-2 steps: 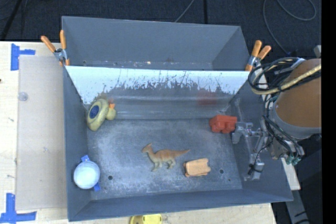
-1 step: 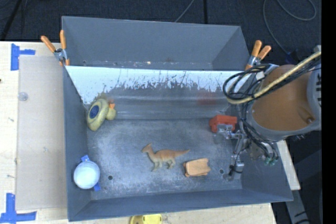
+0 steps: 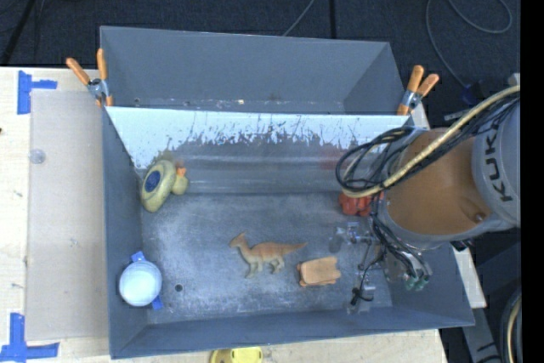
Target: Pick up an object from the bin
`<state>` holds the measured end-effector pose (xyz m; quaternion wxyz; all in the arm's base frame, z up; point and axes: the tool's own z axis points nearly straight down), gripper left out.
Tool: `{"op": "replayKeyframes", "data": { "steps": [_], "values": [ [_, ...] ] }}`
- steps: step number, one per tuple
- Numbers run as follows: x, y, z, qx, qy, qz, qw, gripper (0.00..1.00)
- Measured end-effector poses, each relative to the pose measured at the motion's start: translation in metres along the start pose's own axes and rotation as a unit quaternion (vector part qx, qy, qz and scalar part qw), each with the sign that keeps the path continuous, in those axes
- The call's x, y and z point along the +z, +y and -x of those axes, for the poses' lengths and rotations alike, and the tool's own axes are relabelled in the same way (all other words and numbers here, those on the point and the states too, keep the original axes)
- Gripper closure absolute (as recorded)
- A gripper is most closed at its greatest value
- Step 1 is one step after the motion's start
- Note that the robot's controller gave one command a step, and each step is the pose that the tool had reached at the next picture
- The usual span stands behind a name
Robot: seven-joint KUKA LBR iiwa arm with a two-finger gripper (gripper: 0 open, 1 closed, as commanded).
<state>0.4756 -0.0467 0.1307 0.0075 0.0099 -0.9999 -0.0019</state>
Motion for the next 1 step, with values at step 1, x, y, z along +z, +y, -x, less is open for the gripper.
{"op": "replayKeyframes", "data": {
  "steps": [1],
  "values": [
    [0.0245,0.0103,0.0079,-0.038,-0.0087,-0.003,0.9992,0.00]
  ]
}}
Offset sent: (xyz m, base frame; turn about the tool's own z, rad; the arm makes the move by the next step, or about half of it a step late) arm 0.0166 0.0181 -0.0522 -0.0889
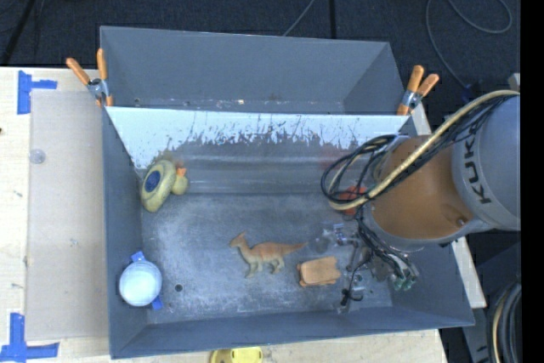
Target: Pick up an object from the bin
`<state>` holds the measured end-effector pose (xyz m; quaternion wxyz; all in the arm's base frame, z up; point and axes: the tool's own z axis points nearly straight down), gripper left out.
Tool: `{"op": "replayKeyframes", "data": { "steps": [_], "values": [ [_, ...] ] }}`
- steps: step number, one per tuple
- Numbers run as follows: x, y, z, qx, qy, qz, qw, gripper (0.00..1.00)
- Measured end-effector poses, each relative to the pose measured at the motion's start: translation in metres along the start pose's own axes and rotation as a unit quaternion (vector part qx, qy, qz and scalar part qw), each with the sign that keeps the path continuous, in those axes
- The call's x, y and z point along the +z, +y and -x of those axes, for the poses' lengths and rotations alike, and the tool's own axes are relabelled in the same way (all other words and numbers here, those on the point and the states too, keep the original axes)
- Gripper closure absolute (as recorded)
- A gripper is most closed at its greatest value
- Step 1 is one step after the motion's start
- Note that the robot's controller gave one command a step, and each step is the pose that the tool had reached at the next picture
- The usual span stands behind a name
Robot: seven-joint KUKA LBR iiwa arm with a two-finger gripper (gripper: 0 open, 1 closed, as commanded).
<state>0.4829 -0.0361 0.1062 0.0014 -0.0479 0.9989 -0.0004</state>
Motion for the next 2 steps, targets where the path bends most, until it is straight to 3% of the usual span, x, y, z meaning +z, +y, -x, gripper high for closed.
{"op": "replayKeyframes", "data": {
  "steps": [1,2],
  "values": [
    [0.0282,0.0071,0.0098,-0.008,0.0090,0.003,0.9999,1.00],
    [0.0281,0.0072,0.0098,-0.009,0.0090,0.003,0.9999,1.00]
  ]
}}
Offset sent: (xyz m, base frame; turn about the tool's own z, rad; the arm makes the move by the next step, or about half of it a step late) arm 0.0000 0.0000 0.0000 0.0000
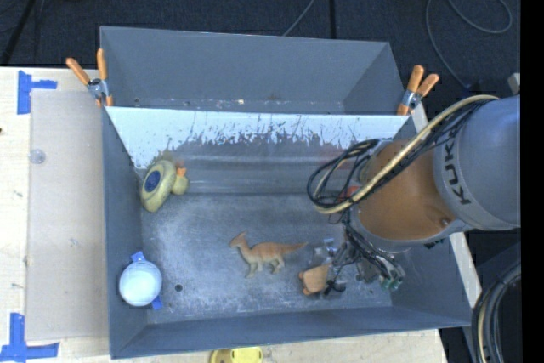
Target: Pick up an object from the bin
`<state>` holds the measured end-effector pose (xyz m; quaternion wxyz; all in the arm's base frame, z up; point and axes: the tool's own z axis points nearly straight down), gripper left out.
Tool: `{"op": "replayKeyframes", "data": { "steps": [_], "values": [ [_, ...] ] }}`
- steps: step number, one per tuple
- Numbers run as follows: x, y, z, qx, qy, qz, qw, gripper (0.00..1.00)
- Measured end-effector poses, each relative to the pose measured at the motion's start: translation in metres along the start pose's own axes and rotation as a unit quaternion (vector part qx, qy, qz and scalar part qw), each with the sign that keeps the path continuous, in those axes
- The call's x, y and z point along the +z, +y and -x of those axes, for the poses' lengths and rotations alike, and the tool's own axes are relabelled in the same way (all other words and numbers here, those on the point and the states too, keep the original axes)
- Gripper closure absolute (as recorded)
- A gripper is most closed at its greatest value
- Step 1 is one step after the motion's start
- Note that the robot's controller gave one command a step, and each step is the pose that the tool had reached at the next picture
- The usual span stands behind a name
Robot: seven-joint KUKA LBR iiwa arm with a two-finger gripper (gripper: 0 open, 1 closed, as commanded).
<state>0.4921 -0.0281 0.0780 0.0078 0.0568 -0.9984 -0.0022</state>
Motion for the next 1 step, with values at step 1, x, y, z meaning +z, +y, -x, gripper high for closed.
{"op": "replayKeyframes", "data": {
  "steps": [1],
  "values": [
    [-0.1380,0.0059,-0.0001,0.038,0.0003,0.000,0.9993,1.00]
  ]
}}
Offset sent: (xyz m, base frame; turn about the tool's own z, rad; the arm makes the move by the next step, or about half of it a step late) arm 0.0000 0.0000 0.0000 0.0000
